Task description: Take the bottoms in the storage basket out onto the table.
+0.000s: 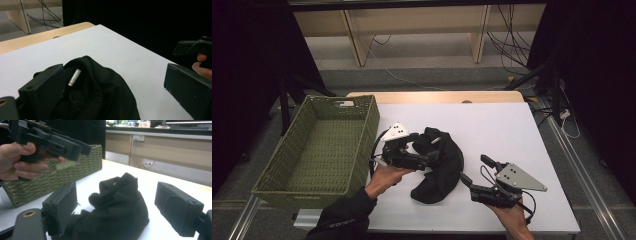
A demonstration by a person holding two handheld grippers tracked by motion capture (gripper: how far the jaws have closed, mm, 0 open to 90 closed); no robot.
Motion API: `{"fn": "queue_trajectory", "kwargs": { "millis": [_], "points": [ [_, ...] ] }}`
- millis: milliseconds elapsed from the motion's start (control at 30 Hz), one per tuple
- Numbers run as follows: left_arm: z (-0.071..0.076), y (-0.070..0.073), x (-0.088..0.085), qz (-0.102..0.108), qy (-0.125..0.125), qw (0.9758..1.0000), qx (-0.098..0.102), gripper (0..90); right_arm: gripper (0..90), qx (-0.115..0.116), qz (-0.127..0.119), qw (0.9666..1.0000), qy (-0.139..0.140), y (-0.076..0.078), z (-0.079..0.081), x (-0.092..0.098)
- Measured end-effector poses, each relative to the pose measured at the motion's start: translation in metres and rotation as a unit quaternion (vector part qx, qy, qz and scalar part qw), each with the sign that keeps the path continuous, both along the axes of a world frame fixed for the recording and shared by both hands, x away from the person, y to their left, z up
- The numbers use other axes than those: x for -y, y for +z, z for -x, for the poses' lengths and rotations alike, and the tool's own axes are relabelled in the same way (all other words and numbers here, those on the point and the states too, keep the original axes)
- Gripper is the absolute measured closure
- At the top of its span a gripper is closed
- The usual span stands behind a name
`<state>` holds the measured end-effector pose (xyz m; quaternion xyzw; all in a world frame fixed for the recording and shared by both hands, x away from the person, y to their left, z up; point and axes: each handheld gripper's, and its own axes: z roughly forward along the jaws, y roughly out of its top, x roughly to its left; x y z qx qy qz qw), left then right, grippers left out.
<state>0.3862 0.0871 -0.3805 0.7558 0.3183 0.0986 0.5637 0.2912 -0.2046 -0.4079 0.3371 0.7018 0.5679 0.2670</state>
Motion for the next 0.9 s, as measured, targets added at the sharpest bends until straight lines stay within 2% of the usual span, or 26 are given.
{"fn": "queue_trajectory", "kwargs": {
  "millis": [733,900],
  "points": [
    [0.010,0.002,-0.018,0.025,0.015,0.9992,0.026,3.1,19.0,0.004,-0.003,1.0000,0.002,0.000,0.000,0.000],
    [0.012,0.001,-0.020,0.026,0.015,0.9991,0.031,3.1,19.0,0.003,-0.001,1.0000,0.001,0.000,0.000,0.000]
  ]
}}
